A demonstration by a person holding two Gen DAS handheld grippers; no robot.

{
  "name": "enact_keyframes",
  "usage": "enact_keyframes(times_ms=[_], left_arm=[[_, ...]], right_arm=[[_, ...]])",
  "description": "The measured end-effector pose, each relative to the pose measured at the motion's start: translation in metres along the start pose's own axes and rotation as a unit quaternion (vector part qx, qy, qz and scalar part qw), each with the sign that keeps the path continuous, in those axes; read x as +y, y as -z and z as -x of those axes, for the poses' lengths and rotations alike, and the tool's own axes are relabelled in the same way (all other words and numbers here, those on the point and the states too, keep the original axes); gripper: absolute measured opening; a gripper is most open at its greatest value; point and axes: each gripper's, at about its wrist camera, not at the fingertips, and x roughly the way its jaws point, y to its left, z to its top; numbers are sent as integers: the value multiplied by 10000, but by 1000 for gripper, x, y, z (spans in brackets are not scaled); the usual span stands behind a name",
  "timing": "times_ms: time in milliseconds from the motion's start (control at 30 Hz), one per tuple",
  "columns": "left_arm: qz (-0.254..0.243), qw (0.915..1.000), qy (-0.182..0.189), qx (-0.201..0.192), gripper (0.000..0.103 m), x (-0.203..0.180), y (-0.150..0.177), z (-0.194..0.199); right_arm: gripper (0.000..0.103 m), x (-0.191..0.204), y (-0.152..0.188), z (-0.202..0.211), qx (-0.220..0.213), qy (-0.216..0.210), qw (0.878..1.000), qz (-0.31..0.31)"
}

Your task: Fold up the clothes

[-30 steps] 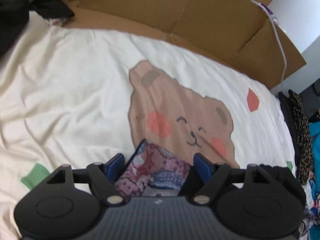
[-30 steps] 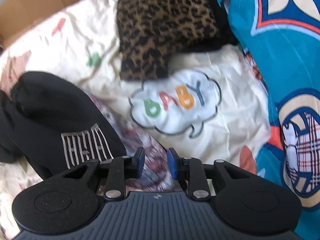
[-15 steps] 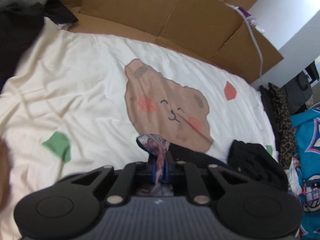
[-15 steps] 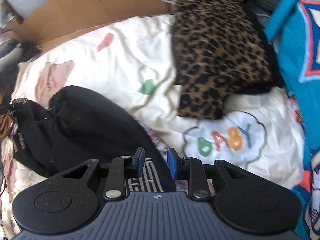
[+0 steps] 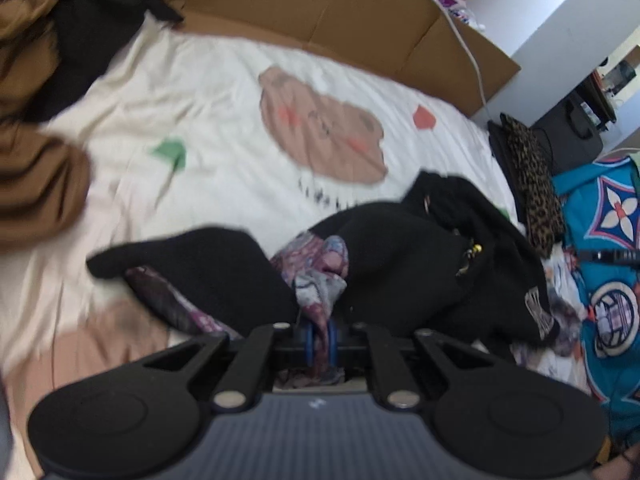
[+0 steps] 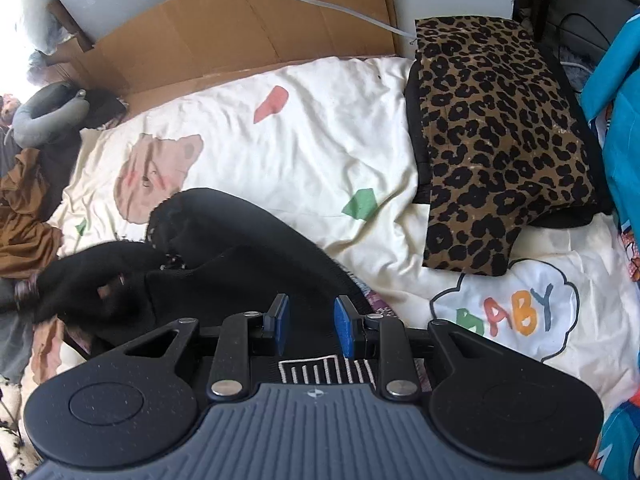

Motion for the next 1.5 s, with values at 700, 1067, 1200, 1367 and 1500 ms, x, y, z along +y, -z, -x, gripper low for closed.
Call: enact_keyframes(times_ms=[700, 1067, 1200, 1367, 1500], left_arm=[[1039, 9932, 165, 498, 6, 26, 127, 7], [1041, 9946, -21, -31, 16, 31, 103, 52], [983, 9948, -146, -237, 16, 27, 75, 47], [1070, 9928, -246, -480, 19, 28, 43, 27], [1058, 9927, -278, -509, 19, 24, 21, -2]], right_arm=[[37, 48, 22, 66, -157, 186, 9991, 345], [43, 43, 9, 49, -243, 65, 9996, 142], [43, 41, 2, 25, -171, -25, 9998, 129], [43, 40, -7, -11, -97, -47, 9997, 220], [43, 40, -17, -40, -105, -113, 9997, 208]])
